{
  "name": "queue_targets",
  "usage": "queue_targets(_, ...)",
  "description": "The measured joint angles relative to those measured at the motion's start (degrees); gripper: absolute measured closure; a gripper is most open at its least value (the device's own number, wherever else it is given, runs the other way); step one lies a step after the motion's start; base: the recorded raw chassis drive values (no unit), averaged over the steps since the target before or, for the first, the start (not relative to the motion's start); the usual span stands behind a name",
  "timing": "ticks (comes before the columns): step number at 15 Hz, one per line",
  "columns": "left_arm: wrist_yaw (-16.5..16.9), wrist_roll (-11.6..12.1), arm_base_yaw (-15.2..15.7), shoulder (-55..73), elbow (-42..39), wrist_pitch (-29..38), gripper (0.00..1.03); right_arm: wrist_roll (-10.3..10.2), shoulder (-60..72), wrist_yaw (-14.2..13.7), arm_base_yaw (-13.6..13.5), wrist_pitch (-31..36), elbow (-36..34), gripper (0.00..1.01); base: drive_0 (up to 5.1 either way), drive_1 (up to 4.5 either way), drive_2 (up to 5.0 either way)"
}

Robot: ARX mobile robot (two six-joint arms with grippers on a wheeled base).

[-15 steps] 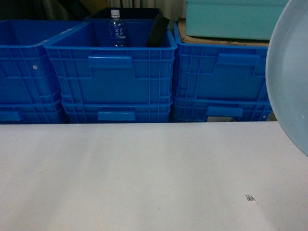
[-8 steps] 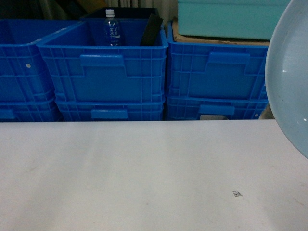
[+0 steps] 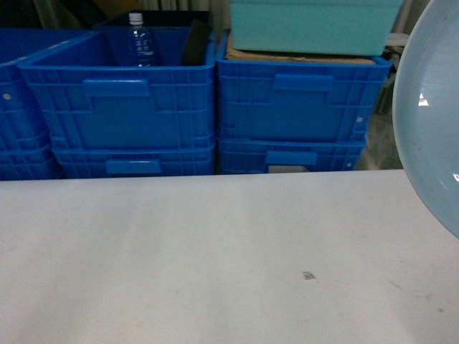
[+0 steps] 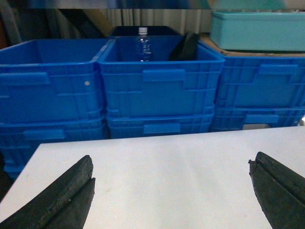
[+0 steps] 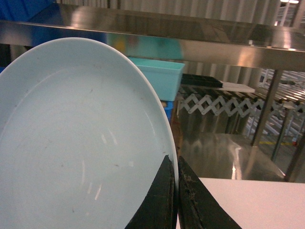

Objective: Place blue tray on left shelf second layer neatly

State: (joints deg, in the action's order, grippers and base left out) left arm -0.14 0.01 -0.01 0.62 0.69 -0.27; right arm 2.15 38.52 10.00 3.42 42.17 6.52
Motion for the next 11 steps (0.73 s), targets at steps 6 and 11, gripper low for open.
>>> queue_targets(6, 0.11, 0.0, 0.0, 0.0, 0.0, 0.0, 0.05, 0.0, 0.0, -0.09, 0.0, 0.33, -0.02, 0.99, 3.2, -5.29, -2.6)
queue_targets(11, 0.13, 0.0, 0.0, 0.0, 0.0, 0.07, 0.05, 0.0, -0.02, -0.31, 0.07, 0.11, -0.07, 0.99, -0.4, -2.1, -1.6)
